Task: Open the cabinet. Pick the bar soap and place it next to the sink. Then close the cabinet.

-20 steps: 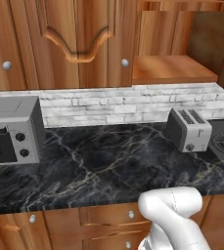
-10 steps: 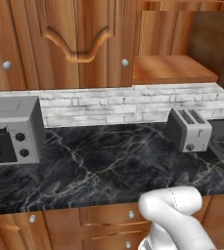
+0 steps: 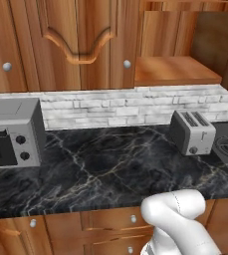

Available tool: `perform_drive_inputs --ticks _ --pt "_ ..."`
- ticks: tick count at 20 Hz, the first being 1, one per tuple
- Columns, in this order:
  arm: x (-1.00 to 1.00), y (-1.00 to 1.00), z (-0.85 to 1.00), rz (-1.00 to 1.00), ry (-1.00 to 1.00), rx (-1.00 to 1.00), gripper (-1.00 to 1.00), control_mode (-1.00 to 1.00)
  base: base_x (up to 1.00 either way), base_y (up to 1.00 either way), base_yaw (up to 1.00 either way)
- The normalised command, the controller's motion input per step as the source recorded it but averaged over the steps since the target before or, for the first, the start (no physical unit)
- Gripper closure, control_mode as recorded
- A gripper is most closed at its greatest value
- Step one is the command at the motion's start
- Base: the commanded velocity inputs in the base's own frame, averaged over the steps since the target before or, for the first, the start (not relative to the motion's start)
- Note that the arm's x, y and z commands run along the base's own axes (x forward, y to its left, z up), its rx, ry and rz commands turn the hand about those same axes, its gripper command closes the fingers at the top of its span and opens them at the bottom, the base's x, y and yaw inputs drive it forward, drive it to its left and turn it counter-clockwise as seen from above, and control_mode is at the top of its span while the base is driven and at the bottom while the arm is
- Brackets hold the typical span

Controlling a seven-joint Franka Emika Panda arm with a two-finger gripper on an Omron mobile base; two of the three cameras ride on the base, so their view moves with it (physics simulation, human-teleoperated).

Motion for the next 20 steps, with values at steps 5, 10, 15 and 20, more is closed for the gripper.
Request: perform_drive_inputs --ticks 5,10,15,20 --pt "0.03 -0.28 -0.03 0.02 -0.02 0.0 -1.0 -1.0 0.0 0.0 0.0" --pt "0.32 -0.41 -0.3 0.1 0.0 0.0 -1.0 -1.0 0.0 0.0 0.0" --pt "0.36 -0.5 -0.27 0.13 -0.04 0.0 -1.0 -1.0 0.0 0.0 0.0" --pt "0.45 -0.4 -0.11 0.2 -0.1 0.0 -1.0 -1.0 0.0 0.0 0.0"
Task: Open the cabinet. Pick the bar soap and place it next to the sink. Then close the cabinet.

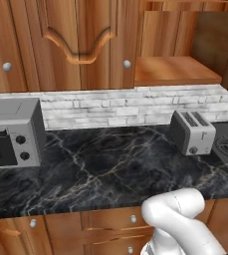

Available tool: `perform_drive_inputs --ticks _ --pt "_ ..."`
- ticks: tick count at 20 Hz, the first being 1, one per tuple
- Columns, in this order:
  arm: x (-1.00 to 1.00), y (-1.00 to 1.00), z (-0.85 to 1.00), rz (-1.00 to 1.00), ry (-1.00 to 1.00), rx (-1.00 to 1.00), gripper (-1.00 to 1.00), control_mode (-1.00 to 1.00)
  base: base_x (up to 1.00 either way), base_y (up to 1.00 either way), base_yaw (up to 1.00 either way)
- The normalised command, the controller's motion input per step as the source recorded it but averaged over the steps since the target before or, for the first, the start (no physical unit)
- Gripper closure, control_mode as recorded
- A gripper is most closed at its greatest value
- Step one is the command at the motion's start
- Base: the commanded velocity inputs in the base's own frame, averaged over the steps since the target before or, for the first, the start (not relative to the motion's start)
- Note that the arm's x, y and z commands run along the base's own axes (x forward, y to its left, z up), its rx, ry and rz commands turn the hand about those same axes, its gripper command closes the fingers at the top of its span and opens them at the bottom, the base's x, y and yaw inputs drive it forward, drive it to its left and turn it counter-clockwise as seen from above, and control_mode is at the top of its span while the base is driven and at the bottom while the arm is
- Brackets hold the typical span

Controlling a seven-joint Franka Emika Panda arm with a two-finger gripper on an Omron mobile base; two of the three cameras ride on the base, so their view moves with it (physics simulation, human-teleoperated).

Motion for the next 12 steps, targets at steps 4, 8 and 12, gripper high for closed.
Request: perform_drive_inputs --ticks 4,8,12 --pt "0.53 -0.44 -0.09 0.15 -0.01 0.0 -1.0 -1.0 0.0 0.0 0.0" --pt "0.37 -0.48 -0.21 0.17 0.0 0.0 -1.0 -1.0 0.0 0.0 0.0" --pt "0.0 -0.65 -0.06 0.15 0.0 0.0 -1.0 -1.0 0.0 0.0 0.0"
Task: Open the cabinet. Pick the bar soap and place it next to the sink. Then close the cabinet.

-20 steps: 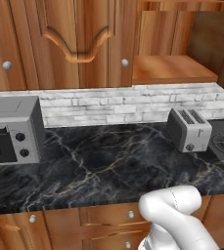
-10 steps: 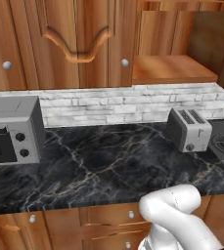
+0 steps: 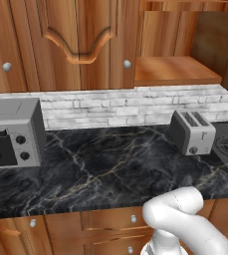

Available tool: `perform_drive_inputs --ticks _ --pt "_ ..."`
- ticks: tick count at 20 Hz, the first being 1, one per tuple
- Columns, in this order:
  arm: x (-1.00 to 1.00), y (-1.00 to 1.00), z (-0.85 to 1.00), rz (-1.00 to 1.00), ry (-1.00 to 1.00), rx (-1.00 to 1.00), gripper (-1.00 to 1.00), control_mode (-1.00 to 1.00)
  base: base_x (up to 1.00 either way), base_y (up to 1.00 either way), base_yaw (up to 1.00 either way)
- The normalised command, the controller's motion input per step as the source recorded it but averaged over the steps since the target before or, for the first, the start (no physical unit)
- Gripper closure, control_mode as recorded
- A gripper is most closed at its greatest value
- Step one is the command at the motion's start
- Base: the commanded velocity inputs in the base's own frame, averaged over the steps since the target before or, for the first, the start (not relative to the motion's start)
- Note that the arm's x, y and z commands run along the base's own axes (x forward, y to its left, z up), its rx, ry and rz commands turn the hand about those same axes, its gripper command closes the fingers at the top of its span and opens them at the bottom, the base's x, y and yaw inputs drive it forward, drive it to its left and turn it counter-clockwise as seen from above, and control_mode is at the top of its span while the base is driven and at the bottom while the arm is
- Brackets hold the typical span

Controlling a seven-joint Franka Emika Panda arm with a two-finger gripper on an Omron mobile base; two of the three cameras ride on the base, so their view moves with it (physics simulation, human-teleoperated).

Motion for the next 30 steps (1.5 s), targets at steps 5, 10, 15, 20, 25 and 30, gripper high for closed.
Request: perform_drive_inputs --ticks 5,10,15,20,25,30 --pt "0.03 -0.28 0.0 0.2 0.0 0.0 -1.0 -1.0 0.0 0.0 0.0" --pt "0.58 -0.01 0.0 0.17 0.06 0.0 -1.0 -1.0 0.0 0.0 0.0" --pt "0.72 0.0 0.0 0.07 0.07 0.0 -1.0 -1.0 0.0 0.0 0.0" --pt "0.57 0.0 0.0 0.06 0.09 0.0 -1.0 -1.0 0.0 0.0 0.0" --pt "0.16 0.2 0.0 0.07 0.05 0.0 -1.0 -1.0 0.0 0.0 0.0" --pt "0.0 0.46 0.0 0.03 -0.09 0.11 -1.0 -1.0 0.0 0.0 0.0"
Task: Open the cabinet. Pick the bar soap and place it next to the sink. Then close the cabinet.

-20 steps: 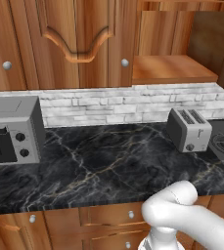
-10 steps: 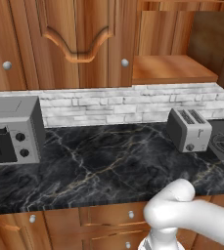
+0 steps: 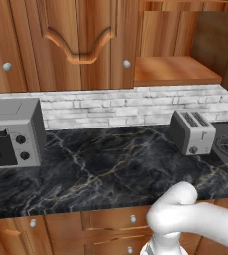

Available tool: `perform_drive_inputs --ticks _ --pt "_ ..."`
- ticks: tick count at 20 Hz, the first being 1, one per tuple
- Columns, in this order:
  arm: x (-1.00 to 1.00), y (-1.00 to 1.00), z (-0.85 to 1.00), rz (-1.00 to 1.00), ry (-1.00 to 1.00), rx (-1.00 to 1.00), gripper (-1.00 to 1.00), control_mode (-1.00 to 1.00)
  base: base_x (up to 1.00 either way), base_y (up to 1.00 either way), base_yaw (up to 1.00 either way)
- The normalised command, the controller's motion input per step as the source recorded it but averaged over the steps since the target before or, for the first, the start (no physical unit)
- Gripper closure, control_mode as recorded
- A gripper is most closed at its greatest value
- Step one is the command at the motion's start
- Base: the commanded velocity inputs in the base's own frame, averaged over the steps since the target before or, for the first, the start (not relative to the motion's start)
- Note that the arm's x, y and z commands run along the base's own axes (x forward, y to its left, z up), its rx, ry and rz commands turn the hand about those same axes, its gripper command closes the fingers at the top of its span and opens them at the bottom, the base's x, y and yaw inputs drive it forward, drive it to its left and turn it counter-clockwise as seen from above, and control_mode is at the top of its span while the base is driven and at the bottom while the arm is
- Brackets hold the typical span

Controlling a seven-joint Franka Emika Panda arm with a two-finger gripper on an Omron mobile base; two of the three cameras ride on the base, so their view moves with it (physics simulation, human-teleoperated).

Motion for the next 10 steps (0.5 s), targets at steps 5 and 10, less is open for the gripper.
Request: perform_drive_inputs --ticks 5,10 --pt "0.01 0.68 0.0 0.0 -0.15 0.18 -1.0 -1.0 0.0 0.0 0.0" --pt "0.07 0.79 0.0 0.0 -0.09 0.08 -1.0 -1.0 0.0 0.0 0.0"
